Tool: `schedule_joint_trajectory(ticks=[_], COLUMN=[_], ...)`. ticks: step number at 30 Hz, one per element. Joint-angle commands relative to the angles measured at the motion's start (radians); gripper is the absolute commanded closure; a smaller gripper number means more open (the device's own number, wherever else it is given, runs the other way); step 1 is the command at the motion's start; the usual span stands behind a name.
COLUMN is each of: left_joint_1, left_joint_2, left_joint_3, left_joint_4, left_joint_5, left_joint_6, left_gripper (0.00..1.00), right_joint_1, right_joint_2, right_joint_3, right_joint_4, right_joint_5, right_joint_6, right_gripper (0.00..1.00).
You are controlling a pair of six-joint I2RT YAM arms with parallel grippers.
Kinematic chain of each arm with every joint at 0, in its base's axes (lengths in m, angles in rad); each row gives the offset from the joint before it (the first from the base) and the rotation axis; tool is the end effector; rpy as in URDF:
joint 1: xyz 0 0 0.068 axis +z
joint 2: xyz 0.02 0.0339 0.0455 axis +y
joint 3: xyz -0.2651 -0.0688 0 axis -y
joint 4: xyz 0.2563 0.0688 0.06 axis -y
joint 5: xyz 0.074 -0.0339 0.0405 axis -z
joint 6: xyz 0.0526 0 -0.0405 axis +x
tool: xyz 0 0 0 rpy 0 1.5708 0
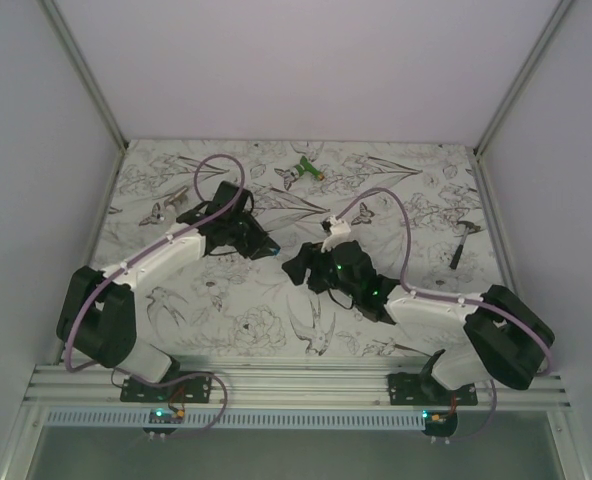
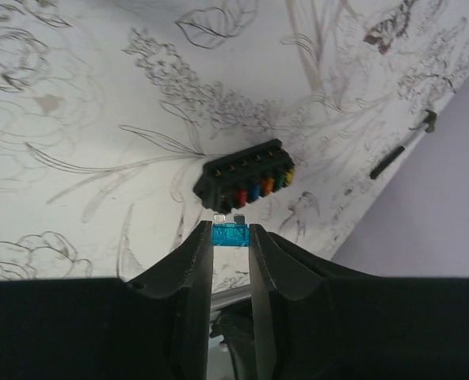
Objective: Snap on the fuse box
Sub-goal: Pick up the fuse from the center of the board.
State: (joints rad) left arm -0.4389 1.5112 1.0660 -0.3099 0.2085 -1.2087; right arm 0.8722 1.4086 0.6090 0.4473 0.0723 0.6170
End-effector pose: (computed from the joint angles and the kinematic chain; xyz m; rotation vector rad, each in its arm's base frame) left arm 0.3147 -0.1597 0.2359 -0.8523 2.4114 -0.9916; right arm 0.2071 0.2407 0.1895 -0.2080 2.0250 0.9082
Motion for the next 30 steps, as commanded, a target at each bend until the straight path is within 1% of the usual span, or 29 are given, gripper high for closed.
schedule_joint_trajectory(ticks=[1, 4, 9, 11, 30], left_joint_1=[-0.033, -0.044, -0.052, -0.055, -0.063], left_joint_2=[-0.006, -0.009, -0.015, -0.016, -0.017], left_joint_3=[0.039, 0.042, 0.035, 0.034, 0.015], left_joint_4=[0.028, 0.034, 0.041, 0.044, 0.079], left_joint_5=[0.0, 0.004, 0.008, 0.009, 0.047], left_joint_6=[-0.075, -0.088, -0.11, -0.113, -0.148], left_gripper=[0.85, 0.85, 0.85, 0.85, 0.86], right_joint_1=[0.025, 0.027, 0.027, 0.027, 0.027], right_joint_2=[-0.008, 0.008, 0.042, 0.051, 0.117], right_joint_3=[-0.024, -0.033, -0.023, -0.019, 0.02], right_joint_4=[0.204, 0.264, 0.325, 0.331, 0.376], right_joint_5=[0.118, 0.138, 0.137, 0.147, 0.18], right_joint_6=[0.065, 0.093, 0.104, 0.109, 0.084], right_gripper=[0.35, 0.45, 0.56, 0.59, 0.73])
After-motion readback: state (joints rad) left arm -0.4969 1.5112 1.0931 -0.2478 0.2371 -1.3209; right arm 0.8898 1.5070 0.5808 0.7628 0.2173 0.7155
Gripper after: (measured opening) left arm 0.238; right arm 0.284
